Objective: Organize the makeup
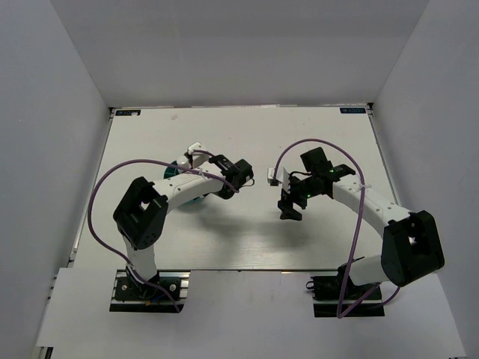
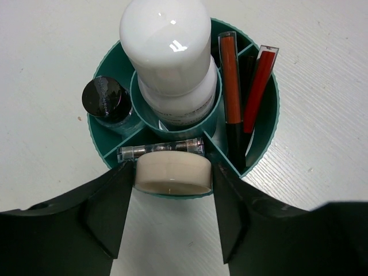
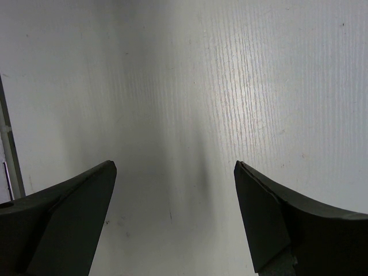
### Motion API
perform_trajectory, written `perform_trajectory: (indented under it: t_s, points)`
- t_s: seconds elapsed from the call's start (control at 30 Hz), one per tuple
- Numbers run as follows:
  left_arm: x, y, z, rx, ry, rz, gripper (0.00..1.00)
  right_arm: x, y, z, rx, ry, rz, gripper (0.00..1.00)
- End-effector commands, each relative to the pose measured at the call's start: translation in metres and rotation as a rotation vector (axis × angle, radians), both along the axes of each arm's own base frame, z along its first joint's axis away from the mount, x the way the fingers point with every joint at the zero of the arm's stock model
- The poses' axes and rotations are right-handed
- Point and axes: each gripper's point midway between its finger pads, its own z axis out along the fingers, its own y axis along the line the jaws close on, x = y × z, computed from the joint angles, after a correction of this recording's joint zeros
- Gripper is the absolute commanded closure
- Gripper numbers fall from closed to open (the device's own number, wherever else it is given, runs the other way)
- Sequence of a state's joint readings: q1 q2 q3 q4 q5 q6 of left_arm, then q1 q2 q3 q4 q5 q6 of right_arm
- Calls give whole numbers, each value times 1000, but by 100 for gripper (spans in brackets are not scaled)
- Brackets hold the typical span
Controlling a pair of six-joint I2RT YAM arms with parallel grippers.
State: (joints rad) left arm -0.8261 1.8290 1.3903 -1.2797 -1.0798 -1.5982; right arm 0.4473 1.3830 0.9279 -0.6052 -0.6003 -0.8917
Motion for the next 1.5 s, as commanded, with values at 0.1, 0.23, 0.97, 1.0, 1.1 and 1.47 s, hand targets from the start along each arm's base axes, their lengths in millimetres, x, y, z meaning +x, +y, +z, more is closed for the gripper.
perform_trajectory:
  t_s: [0.1,0.23,0.97,1.0,1.1,1.47]
  points:
    - [6,-12,10,-40,-49,2,29,4,3,7,11,-15,5,11]
    - [5,-12,12,-43,-50,2,24,3,3,7,12,-14,5,11]
    - [-35,-61,126,-475,-150,-647,3,7,8,17,79,-6,-86,11]
    - [-41,-72,126,-525,-172,-733,2,13,10,18,84,-14,-113,11]
    - [-60,-78,152,-538,-225,-917,2,32,12,25,103,-3,-236,11]
    - [-102,-102,162,-572,-155,-1234,2,103,2,60,109,-51,-642,11]
